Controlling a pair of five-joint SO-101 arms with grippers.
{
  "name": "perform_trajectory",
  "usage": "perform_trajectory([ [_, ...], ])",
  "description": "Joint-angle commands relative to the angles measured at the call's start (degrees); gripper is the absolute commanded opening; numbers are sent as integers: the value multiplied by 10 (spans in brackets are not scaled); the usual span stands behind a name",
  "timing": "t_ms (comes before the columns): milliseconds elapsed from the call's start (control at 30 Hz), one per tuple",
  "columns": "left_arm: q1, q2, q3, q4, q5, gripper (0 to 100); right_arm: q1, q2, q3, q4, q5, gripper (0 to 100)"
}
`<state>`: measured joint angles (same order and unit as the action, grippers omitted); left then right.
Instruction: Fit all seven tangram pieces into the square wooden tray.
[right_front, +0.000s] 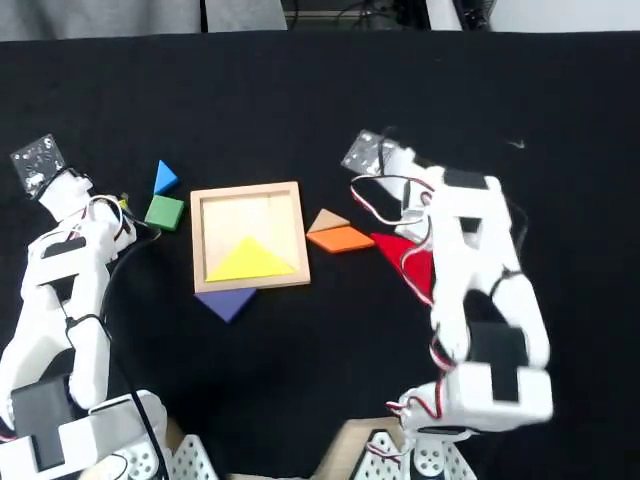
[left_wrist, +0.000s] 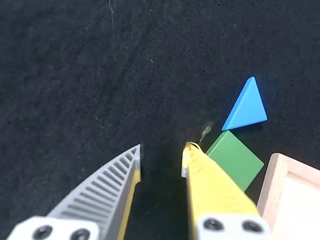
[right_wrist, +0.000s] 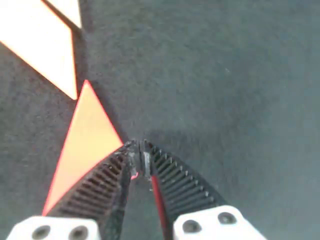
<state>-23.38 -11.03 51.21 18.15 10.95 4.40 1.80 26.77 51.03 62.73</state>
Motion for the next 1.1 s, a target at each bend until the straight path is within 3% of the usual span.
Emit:
perform_trajectory([
  [0, 6, -4, -5, -11, -1, 145, 4, -117, 22, 53, -105, 11],
  [200, 6, -4, -5, -10, -1, 145, 4, -182, 102, 57, -239, 11],
  [433, 6, -4, -4, -9, -1, 145, 33, -184, 150, 11, -218, 11],
  [567, 7, -4, 0, -9, -1, 145, 33, -182, 160, 25, -265, 20],
  [800, 19, -4, 2, -11, -1, 145, 33, -182, 159, 25, -307, 305],
  [1067, 17, -4, 1, -11, -1, 145, -5, -123, 113, 64, -270, 322],
])
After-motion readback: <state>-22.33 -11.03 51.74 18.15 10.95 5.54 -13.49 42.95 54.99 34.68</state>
